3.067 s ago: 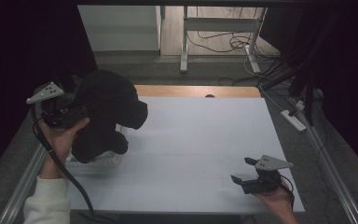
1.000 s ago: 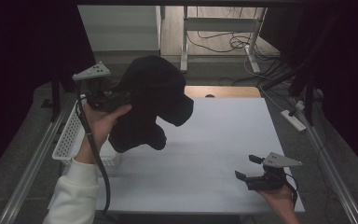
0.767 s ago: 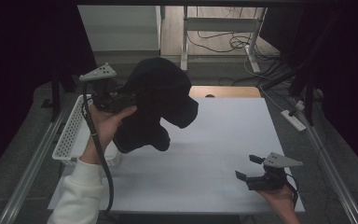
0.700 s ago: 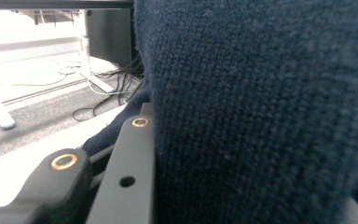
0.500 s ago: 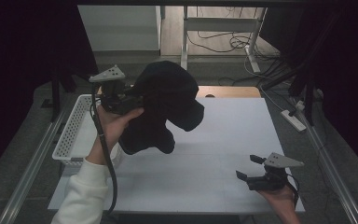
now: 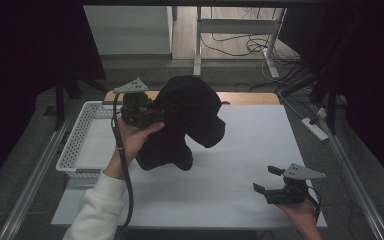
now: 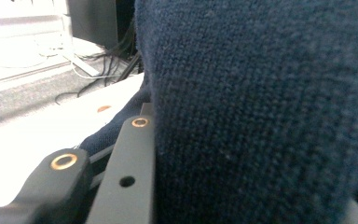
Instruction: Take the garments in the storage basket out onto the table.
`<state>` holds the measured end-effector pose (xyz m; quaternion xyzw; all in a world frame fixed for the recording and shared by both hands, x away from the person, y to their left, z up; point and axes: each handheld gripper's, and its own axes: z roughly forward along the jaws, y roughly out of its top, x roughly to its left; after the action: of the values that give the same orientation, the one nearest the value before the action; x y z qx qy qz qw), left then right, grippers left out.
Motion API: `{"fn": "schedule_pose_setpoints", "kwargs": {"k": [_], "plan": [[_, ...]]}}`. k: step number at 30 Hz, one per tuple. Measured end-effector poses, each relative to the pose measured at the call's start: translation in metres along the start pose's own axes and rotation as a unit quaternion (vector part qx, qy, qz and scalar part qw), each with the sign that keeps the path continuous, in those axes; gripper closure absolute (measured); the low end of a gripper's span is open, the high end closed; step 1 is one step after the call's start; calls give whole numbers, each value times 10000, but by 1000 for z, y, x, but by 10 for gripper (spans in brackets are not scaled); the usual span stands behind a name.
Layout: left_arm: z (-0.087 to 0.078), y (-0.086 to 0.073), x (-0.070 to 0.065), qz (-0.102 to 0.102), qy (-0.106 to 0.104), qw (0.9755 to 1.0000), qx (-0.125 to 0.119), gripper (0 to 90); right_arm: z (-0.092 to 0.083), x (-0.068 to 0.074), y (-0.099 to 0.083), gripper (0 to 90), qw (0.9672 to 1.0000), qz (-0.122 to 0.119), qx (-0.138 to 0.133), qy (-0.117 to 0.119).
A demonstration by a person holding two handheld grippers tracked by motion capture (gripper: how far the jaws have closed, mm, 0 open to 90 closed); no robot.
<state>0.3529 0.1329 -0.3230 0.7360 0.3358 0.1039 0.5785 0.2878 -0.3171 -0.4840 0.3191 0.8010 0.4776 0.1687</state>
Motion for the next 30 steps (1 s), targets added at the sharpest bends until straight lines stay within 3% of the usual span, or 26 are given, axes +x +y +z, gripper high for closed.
{"fn": "schedule_pose_setpoints", "kwargs": {"k": [15, 24, 30], "plan": [[43, -30, 5, -134, -115, 9988, 462, 727, -1, -2, 0, 125, 10000, 22, -41, 22], [73, -58, 20, -372, -44, 9950, 926, 725, 2, 0, 2, 125, 10000, -33, -15, 44], [86, -73, 31, -573, -122, 9919, 1130, 723, 1, -2, 1, 125, 10000, -1, -33, 46]]}}
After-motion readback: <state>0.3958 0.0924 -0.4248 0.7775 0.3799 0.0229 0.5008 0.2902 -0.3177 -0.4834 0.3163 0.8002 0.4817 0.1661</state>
